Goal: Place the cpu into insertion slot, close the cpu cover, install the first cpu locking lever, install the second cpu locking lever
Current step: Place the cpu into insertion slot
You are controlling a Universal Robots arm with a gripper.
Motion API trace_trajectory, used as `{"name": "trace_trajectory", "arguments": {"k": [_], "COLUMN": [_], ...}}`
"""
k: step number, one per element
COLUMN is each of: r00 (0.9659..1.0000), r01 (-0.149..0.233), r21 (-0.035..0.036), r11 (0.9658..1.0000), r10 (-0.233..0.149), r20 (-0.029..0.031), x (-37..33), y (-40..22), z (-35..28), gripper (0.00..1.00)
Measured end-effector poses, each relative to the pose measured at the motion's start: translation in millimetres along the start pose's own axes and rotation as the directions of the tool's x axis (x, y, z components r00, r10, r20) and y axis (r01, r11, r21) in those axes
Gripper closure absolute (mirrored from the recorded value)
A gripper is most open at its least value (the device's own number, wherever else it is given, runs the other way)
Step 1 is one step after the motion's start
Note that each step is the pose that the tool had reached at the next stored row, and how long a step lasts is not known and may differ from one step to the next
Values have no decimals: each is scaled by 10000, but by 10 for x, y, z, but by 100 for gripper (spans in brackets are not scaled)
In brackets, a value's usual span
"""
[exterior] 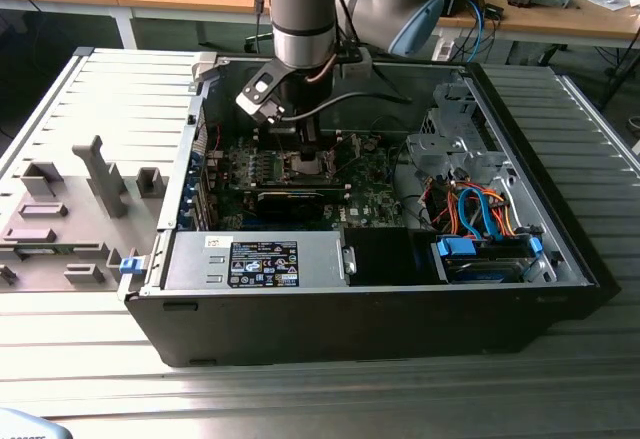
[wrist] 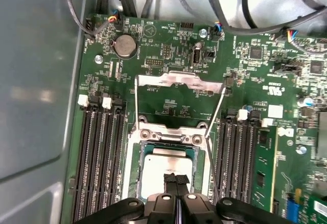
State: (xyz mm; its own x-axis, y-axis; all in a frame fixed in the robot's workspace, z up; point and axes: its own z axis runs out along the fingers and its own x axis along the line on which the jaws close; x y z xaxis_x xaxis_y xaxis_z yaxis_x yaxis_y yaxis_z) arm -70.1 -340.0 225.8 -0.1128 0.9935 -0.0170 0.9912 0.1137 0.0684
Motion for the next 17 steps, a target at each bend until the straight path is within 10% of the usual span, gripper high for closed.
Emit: {"name": "trace_trajectory", "arguments": {"k": [17], "r00": [10000], "r01": [1], "r21": [0], "r11": [10000], "r10": [-1], "r20": [0], "x": [-4], "y": [17], "z": [-236], "gripper": [89]}}
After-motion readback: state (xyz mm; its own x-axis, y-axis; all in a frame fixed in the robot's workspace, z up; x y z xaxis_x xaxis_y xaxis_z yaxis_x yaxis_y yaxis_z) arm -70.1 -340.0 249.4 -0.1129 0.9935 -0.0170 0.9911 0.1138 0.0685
